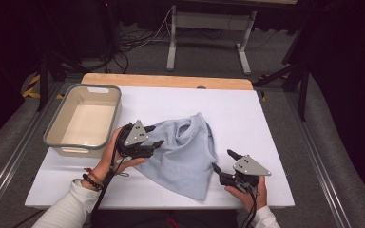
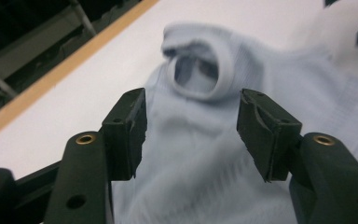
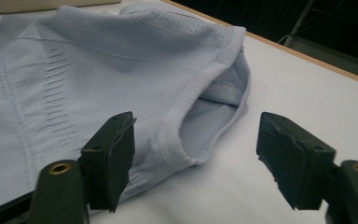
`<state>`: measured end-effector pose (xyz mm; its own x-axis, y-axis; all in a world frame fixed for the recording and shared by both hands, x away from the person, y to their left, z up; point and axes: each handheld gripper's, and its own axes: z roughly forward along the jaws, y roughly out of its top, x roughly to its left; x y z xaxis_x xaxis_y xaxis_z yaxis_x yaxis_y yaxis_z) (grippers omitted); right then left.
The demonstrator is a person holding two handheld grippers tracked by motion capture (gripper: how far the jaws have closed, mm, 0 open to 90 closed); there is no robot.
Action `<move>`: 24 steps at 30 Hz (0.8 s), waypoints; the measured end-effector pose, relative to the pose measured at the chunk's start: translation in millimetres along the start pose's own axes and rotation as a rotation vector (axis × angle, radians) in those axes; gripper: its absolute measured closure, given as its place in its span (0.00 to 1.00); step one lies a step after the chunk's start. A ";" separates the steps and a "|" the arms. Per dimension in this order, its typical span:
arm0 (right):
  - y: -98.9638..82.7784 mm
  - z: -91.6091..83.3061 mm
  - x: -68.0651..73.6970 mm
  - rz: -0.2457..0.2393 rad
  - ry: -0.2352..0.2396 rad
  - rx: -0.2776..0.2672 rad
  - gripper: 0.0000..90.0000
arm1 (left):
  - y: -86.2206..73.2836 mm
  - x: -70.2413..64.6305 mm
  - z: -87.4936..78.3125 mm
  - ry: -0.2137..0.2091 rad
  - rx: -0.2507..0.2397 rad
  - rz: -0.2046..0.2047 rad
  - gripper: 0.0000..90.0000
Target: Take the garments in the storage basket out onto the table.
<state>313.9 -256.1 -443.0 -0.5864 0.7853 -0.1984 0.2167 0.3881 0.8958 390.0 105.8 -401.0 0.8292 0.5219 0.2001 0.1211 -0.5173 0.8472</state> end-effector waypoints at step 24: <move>3.7 41.4 7.3 -0.004 0.141 0.211 0.79 | -80.8 2.8 -6.6 -0.093 0.230 -0.098 0.41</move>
<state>342.7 -228.9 -457.6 -0.6873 0.7145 -0.1307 0.3640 0.4945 0.7893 379.0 153.5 -465.7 0.8528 0.5178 0.0679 0.3149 -0.6137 0.7240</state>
